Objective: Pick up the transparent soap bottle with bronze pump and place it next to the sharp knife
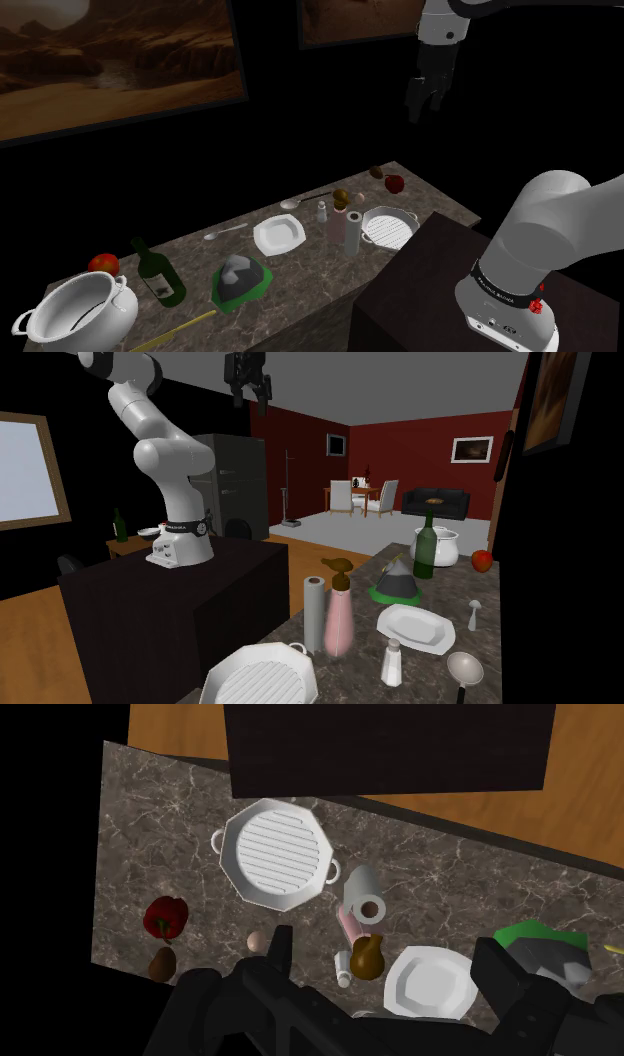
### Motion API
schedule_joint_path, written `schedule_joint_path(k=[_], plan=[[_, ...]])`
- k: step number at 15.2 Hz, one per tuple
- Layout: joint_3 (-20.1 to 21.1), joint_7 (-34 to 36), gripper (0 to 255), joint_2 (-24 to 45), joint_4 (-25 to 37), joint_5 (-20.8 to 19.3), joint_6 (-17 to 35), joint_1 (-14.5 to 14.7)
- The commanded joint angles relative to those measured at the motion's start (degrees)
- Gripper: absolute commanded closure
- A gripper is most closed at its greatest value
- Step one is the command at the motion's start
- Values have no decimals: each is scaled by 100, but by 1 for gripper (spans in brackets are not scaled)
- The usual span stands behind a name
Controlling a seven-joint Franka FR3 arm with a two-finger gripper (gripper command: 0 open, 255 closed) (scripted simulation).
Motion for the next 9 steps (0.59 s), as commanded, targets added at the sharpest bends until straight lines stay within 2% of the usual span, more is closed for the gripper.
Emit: schedule_joint_path(k=[1, 9], plan=[[0, 0, 0, 0, 0, 0, 0, 0], [-32, 99, 0, 615, -1039, 52, 1725, 60]])
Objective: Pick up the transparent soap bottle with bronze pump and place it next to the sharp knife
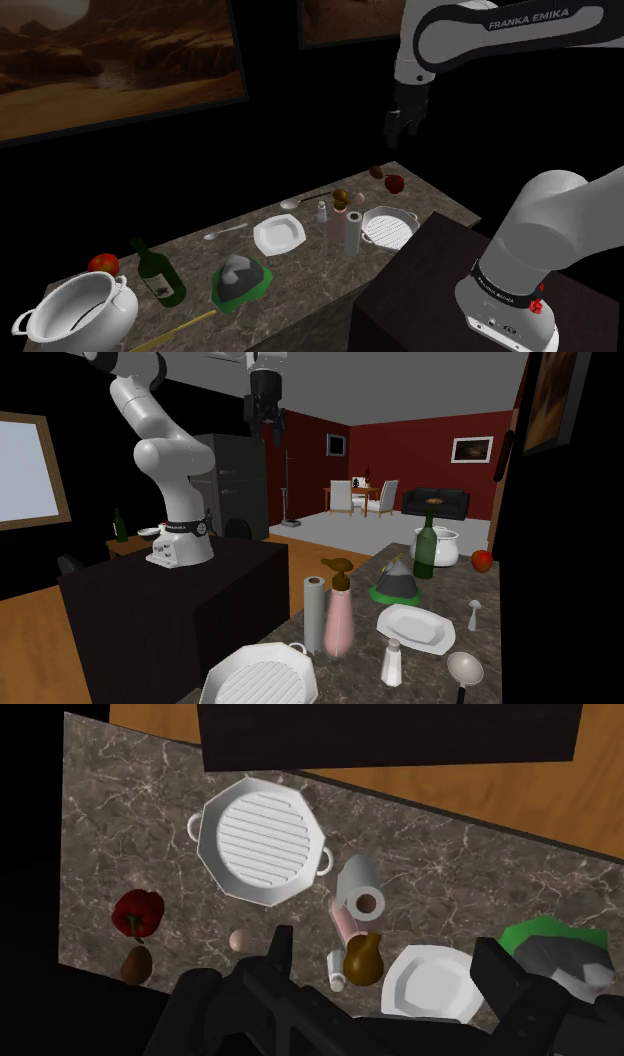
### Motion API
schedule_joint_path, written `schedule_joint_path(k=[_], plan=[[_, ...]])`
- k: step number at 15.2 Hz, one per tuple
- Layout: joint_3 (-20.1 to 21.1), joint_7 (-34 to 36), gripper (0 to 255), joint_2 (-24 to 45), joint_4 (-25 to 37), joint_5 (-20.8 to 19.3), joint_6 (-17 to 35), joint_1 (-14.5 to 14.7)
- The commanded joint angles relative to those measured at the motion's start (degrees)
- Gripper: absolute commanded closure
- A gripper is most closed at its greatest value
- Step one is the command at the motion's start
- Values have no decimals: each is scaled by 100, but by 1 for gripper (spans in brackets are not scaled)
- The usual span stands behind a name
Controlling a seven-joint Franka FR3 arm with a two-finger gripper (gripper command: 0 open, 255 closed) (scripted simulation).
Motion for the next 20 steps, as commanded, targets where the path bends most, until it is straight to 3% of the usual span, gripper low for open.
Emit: schedule_joint_path(k=[1, 11, 20], plan=[[-17, 13, 0, 239, -203, 7, 476, 12], [-46, 82, 0, 1985, -670, 100, 2782, 118], [-31, 34, 0, 4121, -291, 312, 4624, 230]])
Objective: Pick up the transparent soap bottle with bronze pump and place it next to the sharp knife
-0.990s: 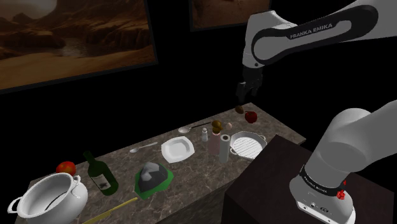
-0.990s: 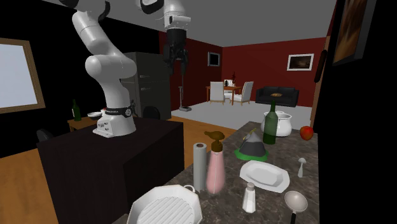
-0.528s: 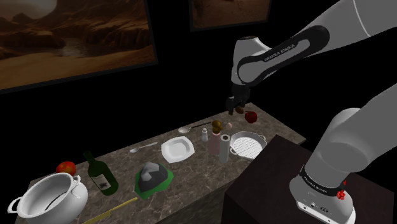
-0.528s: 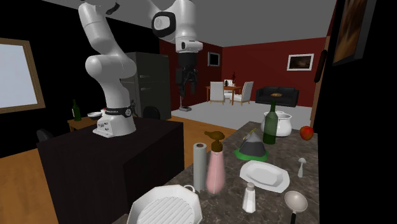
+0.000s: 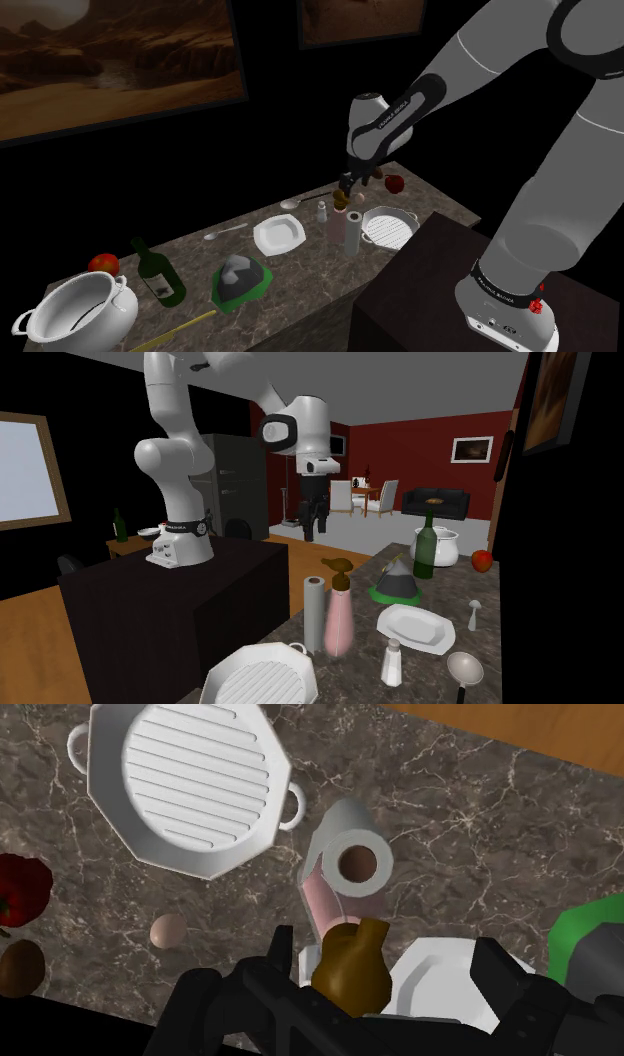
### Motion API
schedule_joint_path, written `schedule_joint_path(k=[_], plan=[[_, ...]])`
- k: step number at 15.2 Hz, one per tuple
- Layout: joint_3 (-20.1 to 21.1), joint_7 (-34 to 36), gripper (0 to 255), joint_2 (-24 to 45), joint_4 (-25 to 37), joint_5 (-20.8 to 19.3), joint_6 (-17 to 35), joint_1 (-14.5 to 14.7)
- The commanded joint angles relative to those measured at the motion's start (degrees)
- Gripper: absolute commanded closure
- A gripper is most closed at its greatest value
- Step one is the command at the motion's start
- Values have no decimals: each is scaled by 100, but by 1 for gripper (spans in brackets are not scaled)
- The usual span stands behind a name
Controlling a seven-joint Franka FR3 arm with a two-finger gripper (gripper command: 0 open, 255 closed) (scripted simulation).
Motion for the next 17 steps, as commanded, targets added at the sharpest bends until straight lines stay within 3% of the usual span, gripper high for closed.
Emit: schedule_joint_path(k=[1, 9, 17], plan=[[21, -11, 0, 468, 130, 61, 366, 27], [50, -65, 0, 1253, 233, 148, 1057, 20], [52, -69, 0, 1302, 237, 153, 1100, 19]])
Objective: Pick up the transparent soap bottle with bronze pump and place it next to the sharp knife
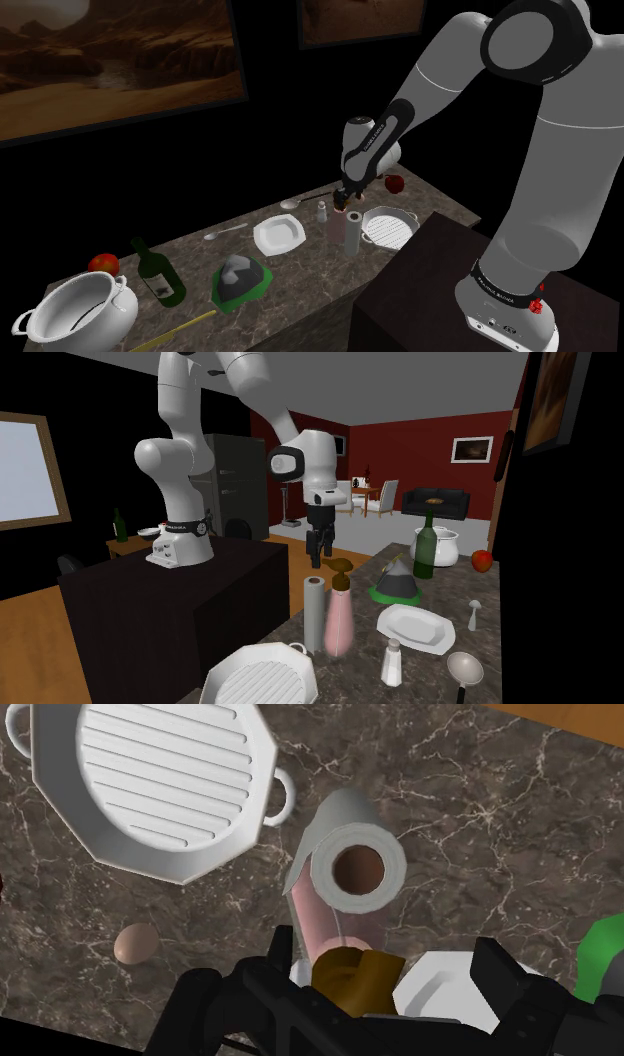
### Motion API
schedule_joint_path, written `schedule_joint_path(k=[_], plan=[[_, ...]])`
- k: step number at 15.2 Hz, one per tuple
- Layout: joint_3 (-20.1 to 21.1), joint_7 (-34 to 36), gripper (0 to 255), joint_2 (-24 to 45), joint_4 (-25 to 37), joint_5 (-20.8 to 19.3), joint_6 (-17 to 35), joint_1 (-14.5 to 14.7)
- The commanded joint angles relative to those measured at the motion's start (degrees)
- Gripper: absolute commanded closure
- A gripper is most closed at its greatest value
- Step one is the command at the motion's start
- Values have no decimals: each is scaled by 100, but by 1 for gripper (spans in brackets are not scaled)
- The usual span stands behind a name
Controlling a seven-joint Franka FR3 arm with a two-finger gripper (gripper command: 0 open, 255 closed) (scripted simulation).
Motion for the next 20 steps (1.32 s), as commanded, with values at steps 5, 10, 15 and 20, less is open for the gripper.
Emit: schedule_joint_path(k=[5, 10, 15, 20], plan=[[0, 0, 255, 0, 0, 0, 0, 0], [0, 0, 255, 1, 0, 0, 1, 0], [-16, 28, 255, -405, -6, -41, -399, 10], [-24, 51, 255, -787, 23, -75, -809, 13]])
